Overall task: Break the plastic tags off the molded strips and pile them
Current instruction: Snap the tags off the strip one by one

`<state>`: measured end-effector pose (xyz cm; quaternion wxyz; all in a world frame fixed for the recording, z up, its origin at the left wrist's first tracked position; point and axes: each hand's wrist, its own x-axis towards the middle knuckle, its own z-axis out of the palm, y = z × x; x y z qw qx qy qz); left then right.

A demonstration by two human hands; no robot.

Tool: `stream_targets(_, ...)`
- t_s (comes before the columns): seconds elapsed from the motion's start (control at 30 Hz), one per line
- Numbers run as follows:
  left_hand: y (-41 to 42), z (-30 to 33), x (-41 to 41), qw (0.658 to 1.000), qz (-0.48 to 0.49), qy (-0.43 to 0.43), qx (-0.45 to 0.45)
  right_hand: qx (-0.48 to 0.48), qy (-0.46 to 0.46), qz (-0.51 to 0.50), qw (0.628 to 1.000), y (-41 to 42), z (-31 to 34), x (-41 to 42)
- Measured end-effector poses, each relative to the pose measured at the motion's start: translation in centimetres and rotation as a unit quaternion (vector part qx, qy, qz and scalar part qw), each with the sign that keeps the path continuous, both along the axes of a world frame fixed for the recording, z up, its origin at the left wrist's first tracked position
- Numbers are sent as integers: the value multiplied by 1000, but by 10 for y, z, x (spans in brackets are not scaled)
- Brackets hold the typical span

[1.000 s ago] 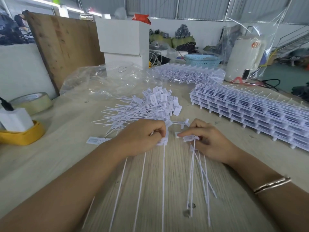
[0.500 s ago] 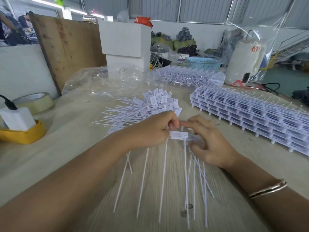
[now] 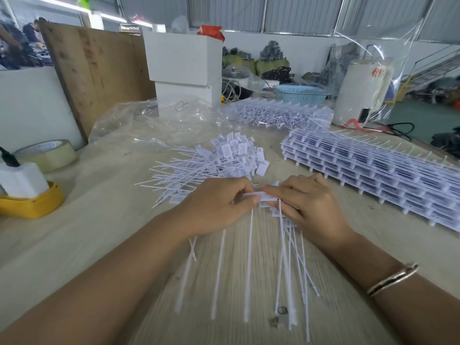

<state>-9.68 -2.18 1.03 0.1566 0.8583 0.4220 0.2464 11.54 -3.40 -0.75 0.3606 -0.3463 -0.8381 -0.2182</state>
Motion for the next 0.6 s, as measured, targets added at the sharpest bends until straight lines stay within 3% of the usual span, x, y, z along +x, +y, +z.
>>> stream_targets(0.13, 0, -2, -3, 1000, 1, 8, 29, -11, 33, 8, 999, 1, 0, 1)
stream_targets(0.33, 1, -11, -3, 1000, -24, -12, 15, -16, -9, -4, 1000, 3, -1, 1)
stream_targets(0.6, 1, -9, -3, 997, -67, -33, 16, -158, 77, 84, 981, 5, -3, -1)
